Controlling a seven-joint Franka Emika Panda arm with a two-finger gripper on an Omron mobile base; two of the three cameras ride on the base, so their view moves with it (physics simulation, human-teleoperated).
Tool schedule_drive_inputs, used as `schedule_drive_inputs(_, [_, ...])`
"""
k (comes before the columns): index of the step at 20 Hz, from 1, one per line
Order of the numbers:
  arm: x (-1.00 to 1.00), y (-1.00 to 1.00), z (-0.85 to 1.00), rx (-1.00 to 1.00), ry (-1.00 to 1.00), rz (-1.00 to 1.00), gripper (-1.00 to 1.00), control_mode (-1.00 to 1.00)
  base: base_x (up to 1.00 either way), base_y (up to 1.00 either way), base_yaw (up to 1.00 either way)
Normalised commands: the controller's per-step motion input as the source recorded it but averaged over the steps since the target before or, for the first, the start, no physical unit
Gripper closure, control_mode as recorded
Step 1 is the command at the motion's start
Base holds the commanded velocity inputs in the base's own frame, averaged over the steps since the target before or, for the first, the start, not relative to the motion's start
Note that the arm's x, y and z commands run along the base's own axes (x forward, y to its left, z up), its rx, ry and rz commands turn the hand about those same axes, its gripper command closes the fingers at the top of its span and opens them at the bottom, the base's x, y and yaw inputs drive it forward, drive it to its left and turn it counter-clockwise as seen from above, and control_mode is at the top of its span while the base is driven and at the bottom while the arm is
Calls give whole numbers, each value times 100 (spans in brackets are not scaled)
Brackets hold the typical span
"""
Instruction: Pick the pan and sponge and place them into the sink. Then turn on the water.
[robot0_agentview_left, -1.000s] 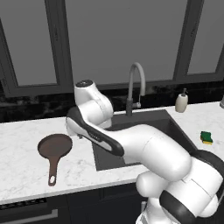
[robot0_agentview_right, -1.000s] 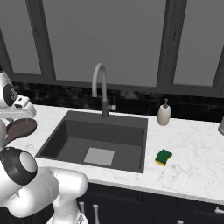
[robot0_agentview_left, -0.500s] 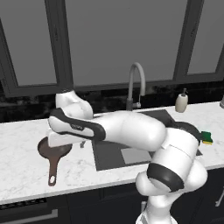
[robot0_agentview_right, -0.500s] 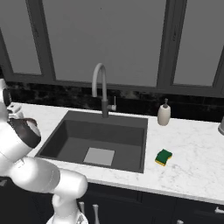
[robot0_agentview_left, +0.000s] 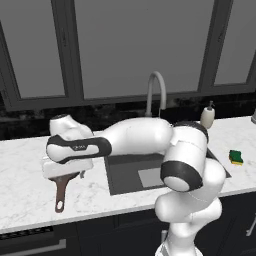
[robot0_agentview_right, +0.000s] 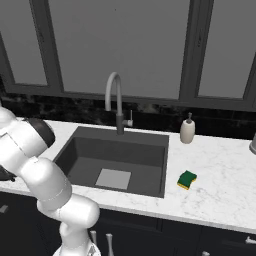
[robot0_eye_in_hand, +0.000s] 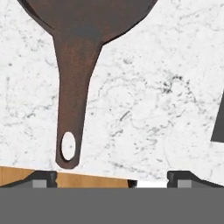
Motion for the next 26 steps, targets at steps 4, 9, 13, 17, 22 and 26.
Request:
schedule_drive_inputs(4, [8,19,-28,0,0,0,-100,-100,0,0,0])
schedule_drive_inputs(9, [11,16,-29,0,0,0,-100,-100,0,0,0])
schedule_drive_inputs(13, [13,0,-29,0,0,0,-100,-100,0,0,0])
schedule_drive_inputs(17, [20,4,-21,0,0,0,-100,-100,0,0,0])
schedule_drive_inputs(22, [21,21,-15,0,0,0,-100,-100,0,0,0])
schedule_drive_inputs(26, [20,15,-20,0,0,0,-100,-100,0,0,0])
